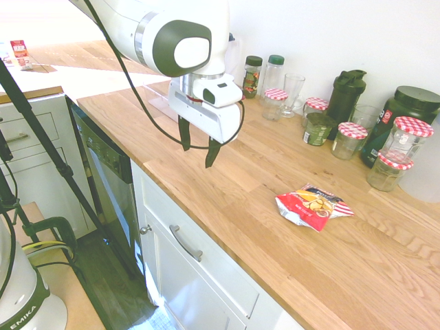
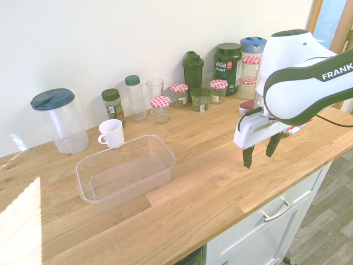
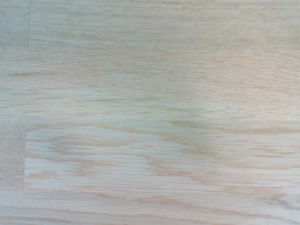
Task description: Put the chip bag into the container
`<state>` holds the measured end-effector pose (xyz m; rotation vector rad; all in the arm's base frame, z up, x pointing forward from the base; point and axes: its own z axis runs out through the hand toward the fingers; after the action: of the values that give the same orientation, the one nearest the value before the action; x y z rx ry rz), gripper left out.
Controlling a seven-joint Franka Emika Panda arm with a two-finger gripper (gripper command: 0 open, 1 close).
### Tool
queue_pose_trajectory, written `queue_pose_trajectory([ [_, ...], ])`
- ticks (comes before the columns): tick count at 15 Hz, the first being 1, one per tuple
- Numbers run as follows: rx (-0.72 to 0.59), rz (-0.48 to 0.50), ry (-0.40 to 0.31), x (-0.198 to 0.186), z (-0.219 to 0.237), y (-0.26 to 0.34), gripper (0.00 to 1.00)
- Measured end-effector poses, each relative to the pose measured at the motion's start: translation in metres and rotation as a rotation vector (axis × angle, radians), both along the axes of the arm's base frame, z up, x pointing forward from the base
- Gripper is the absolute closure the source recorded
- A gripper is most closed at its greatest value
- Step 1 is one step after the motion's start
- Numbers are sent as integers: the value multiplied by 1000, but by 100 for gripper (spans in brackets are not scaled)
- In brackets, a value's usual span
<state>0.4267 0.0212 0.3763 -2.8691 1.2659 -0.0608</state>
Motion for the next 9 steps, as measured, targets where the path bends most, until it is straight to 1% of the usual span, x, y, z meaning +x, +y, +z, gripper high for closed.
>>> queue_pose_trajectory([
  [4,-14,-12,2,0,-1,-12,0],
  [6,-28,-42,3,0,0,-38,0],
  [9,-51,-93,-4,-4,2,-93,0],
])
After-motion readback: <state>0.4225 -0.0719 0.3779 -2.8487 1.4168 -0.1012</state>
